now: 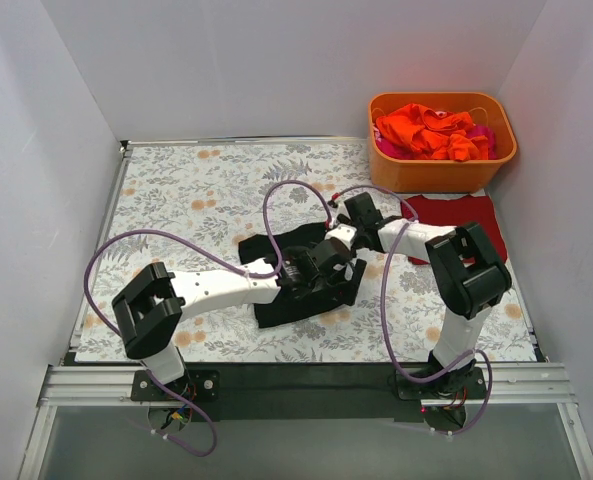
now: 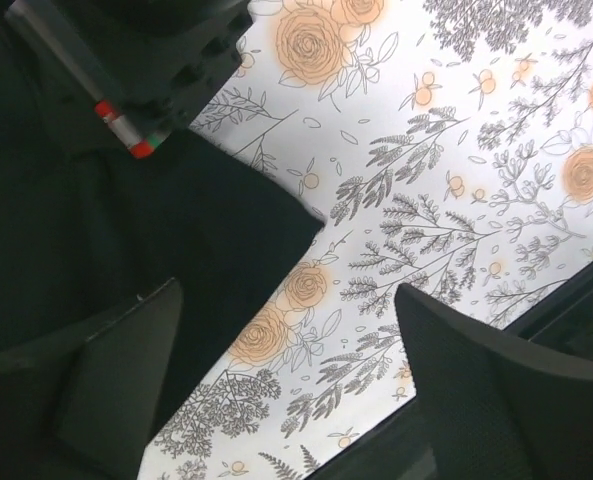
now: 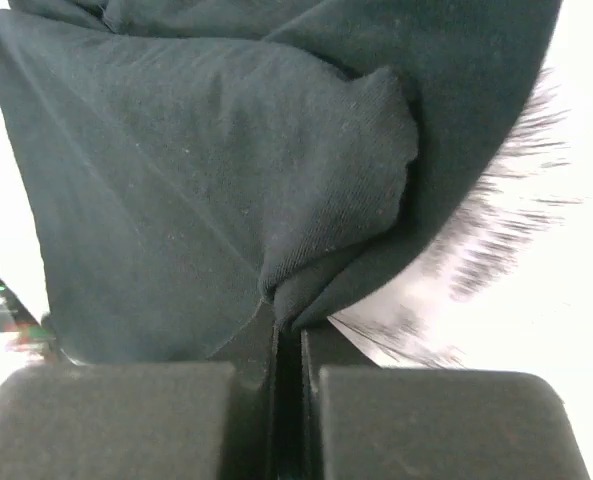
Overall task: Fold and stack the t-shirts
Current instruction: Neatly place the folded tshirt to the corner
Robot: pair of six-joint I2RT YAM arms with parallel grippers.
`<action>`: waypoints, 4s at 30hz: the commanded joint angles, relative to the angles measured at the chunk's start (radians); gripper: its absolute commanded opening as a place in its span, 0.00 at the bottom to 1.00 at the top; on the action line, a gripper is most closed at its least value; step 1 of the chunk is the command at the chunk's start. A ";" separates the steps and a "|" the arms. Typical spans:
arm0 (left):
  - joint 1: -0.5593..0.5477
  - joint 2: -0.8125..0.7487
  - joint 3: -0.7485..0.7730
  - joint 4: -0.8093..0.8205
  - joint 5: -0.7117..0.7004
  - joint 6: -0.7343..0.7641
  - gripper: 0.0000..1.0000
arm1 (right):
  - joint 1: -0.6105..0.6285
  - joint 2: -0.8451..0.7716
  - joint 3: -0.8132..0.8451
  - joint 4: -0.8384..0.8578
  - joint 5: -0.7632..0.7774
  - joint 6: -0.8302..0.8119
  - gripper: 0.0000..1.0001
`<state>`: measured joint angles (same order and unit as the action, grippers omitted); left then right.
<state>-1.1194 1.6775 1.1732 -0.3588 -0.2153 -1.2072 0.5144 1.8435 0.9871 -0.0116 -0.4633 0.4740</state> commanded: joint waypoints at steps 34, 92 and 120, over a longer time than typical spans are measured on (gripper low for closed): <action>0.744 -0.572 -0.405 0.007 -0.064 0.106 0.93 | -0.250 -0.337 0.260 -0.458 1.215 -0.842 0.01; 0.744 -0.693 -0.359 -0.049 -0.160 0.051 0.98 | -0.547 -1.005 -0.071 -0.126 1.000 -0.494 0.98; 0.744 -1.596 -0.573 -0.174 -0.257 -0.045 0.98 | -0.326 -1.735 -0.416 -0.251 0.819 -0.512 0.98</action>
<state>-0.3767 0.1051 0.6285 -0.5316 -0.4412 -1.2606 0.1780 0.1276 0.5888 -0.3130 0.3779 -0.0433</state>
